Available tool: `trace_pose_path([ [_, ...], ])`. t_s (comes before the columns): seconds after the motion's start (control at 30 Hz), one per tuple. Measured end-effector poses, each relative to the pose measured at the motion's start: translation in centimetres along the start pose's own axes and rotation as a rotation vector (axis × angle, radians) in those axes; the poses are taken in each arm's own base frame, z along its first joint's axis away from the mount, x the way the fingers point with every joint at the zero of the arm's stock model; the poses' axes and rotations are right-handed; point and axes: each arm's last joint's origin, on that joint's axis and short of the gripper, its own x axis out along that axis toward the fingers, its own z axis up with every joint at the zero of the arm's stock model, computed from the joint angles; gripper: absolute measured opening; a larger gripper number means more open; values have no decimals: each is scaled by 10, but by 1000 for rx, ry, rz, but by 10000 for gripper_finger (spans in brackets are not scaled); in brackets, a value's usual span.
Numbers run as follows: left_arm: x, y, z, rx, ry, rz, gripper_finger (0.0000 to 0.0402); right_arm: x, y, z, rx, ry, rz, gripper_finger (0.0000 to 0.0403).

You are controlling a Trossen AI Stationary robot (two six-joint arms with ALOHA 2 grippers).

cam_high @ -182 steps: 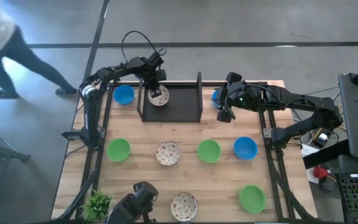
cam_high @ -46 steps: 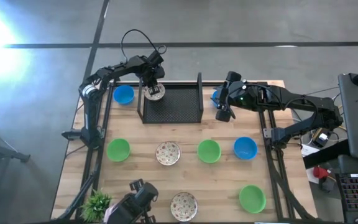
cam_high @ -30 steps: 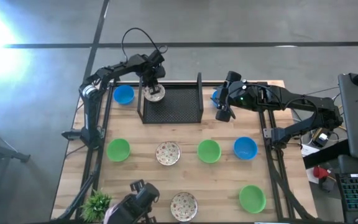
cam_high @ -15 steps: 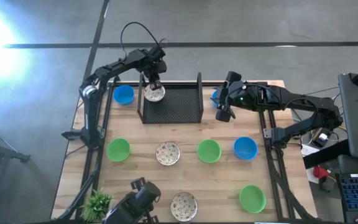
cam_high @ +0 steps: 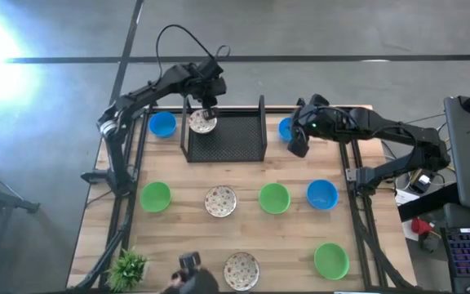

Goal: Pick & Place Mini bowls
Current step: Put the top right blue bowl on the shelf

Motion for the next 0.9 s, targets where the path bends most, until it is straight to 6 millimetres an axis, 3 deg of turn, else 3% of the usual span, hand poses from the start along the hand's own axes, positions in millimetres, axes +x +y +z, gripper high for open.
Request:
trace_pose_path([
  [0.17,-37,-28,11,23,-97,-9,75,18,-7,-13,75,104,91,185],
  [0.4,-89,-64,16,50,-231,-40,75,47,0,-38,-65,216,192,185],
  [0.6,-129,-86,11,38,-331,-55,75,74,11,-58,-146,201,201,185],
  [0.9,-164,-105,3,13,-423,-98,75,113,-2,-91,-5,204,242,185],
])
